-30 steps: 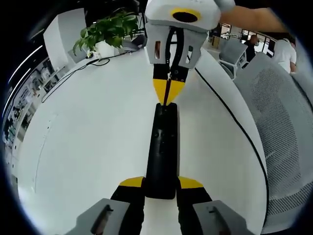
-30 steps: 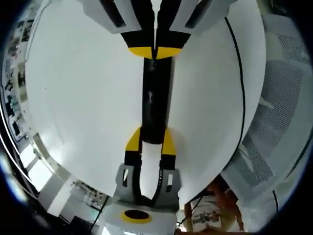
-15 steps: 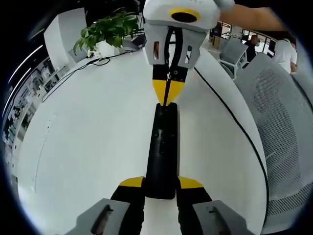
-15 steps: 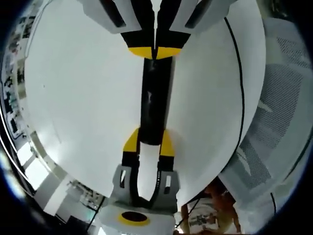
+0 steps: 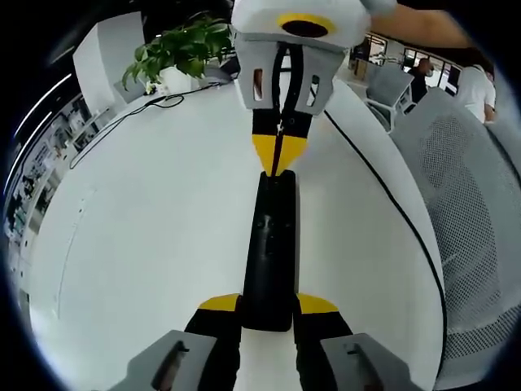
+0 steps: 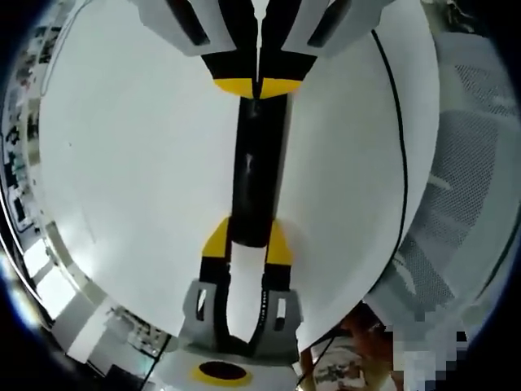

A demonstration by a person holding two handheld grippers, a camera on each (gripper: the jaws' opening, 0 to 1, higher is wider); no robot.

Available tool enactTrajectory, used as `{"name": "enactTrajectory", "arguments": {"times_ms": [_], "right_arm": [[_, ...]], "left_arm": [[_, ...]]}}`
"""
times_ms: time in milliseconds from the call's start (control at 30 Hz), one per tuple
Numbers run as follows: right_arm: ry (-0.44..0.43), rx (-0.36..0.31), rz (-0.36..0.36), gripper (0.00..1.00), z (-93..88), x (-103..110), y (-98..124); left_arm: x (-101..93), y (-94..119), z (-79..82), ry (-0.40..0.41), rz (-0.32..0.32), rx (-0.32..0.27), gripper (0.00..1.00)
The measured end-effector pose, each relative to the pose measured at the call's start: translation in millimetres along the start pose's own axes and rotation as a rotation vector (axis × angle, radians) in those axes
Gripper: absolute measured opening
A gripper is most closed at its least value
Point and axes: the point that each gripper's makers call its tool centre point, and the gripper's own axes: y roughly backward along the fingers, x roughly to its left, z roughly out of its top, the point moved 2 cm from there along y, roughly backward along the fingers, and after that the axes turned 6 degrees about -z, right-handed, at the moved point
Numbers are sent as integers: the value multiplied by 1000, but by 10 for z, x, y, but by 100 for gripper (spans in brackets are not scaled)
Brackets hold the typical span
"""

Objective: Press the specified remote control buttons in sequence, fully releasing each button before pressing the next.

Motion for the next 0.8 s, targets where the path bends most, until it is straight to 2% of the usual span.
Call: {"name": "enactTrajectory", "arguments": {"times_ms": [167,800], "right_arm": [[-6,13,13,0,-7,2,3],[-33,-21,-18,0,-21,-12,14]], "left_arm": [[-11,0,4,-1,5,3,24],[-11,5,5,6,-2,2,24]]}}
